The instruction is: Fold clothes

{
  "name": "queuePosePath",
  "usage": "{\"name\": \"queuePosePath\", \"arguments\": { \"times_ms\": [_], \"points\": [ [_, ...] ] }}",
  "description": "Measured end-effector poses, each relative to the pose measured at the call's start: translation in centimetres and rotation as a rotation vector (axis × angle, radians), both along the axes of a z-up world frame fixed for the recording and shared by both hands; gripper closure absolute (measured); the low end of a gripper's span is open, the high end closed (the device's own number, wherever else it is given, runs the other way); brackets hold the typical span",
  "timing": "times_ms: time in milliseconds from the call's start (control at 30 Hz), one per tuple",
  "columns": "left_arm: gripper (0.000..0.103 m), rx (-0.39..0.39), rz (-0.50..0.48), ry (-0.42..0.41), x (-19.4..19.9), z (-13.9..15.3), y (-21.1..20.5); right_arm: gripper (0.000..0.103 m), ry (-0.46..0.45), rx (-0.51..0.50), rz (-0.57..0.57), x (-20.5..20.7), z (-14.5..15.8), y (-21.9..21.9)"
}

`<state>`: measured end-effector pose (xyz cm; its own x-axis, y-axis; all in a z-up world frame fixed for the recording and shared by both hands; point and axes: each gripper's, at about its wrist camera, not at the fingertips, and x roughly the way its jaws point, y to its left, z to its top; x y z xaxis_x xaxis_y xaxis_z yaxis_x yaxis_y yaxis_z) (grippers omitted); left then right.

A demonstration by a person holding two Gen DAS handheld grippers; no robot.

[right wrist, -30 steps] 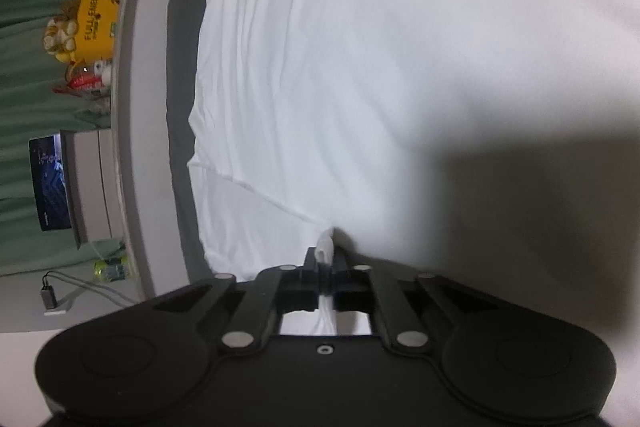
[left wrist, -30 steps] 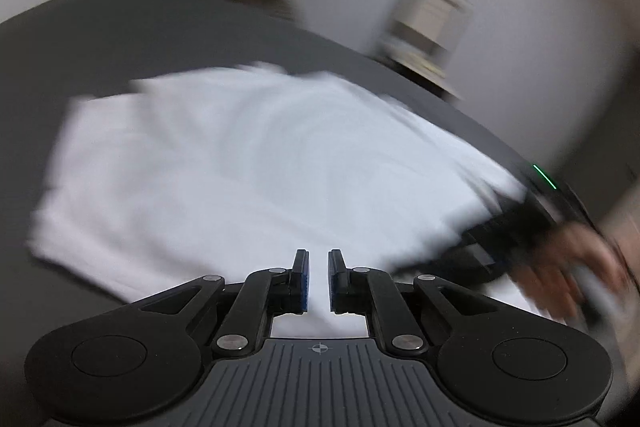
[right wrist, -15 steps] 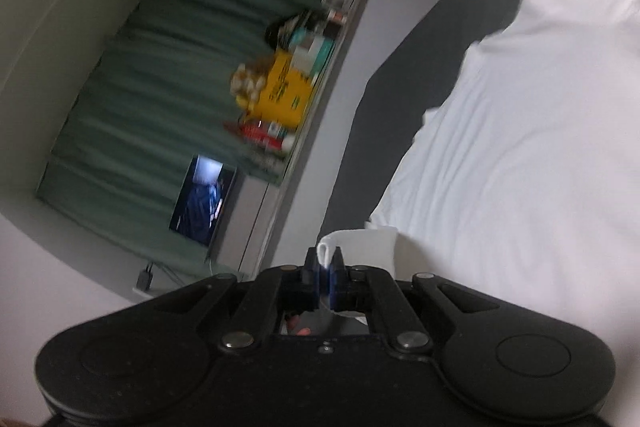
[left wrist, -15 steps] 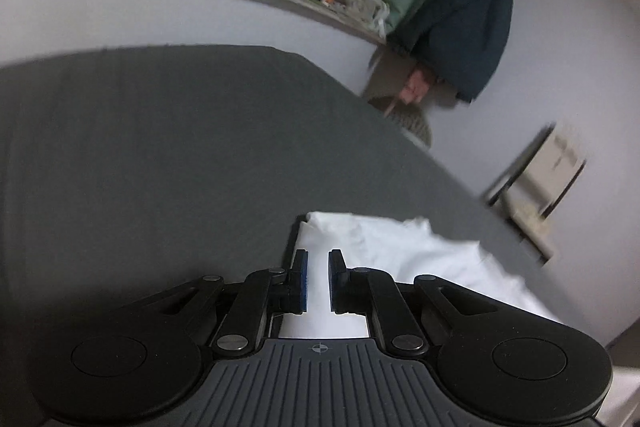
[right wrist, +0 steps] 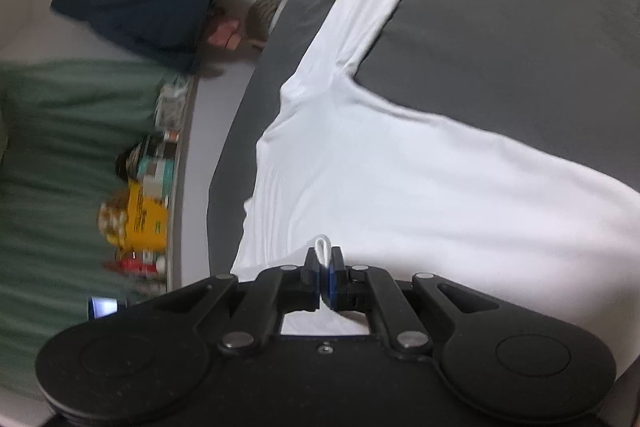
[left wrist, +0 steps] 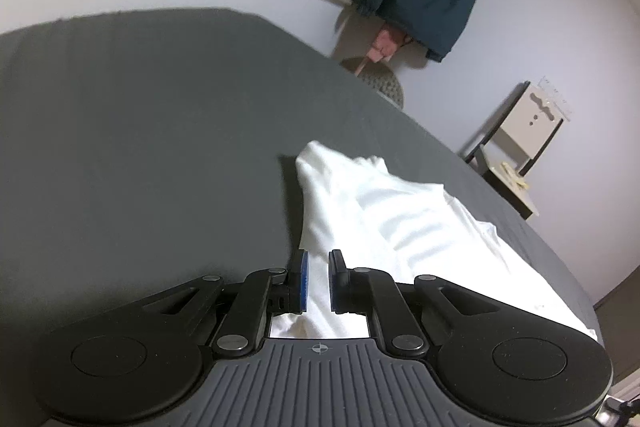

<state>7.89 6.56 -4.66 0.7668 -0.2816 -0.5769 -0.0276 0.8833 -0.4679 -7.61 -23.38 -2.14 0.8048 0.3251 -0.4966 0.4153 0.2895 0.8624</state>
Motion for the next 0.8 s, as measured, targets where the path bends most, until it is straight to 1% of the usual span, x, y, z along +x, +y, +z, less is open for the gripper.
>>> {"name": "queuePosePath", "arguments": {
  "times_ms": [133, 200, 267, 333, 433, 500, 567, 633, 700, 767, 800],
  "points": [
    [0.095, 0.073, 0.023, -0.009, -1.3, 0.9, -0.3, 0.098, 0.022, -0.001, -0.013, 0.3, -1.5, 0.4],
    [0.095, 0.120, -0.002, -0.022, -2.1, 1.1, -0.1, 0.098, 0.031, 0.034, -0.017, -0.1, -2.0, -0.1],
    [0.095, 0.186, -0.034, -0.038, -2.9, 1.1, -0.4, 0.098, 0.028, 0.021, -0.018, -0.2, -1.8, -0.2],
    [0.095, 0.254, -0.070, -0.052, -3.7, 1.1, -0.8, 0.098, 0.047, 0.000, -0.033, -0.4, -2.1, -0.4],
    [0.095, 0.392, -0.127, -0.063, -3.9, 0.5, -2.2, 0.098, 0.110, 0.023, -0.062, -1.1, -3.4, -0.7],
    [0.095, 0.486, -0.151, -0.085, -3.9, 0.1, -3.1, 0.098, 0.126, 0.030, -0.067, -1.8, -4.1, -0.7],
    [0.095, 0.554, -0.186, -0.126, -3.7, 0.0, -3.8, 0.098, 0.123, 0.047, -0.077, -2.3, -4.7, -0.7],
    [0.095, 0.595, -0.230, -0.155, -3.6, 0.1, -4.2, 0.093, 0.126, 0.063, -0.086, -2.5, -5.1, -0.5],
    [0.095, 0.603, -0.260, -0.163, -3.8, 0.8, -4.4, 0.092, 0.142, 0.050, -0.075, -2.6, -5.3, -0.4],
    [0.095, 0.571, -0.271, -0.166, -4.2, 1.0, -4.1, 0.082, 0.148, 0.008, -0.026, -2.2, -5.1, 0.1],
    [0.095, 0.551, -0.272, -0.161, -4.4, 1.0, -3.8, 0.073, 0.150, -0.004, -0.001, -1.9, -5.0, 0.5]
  ]
}}
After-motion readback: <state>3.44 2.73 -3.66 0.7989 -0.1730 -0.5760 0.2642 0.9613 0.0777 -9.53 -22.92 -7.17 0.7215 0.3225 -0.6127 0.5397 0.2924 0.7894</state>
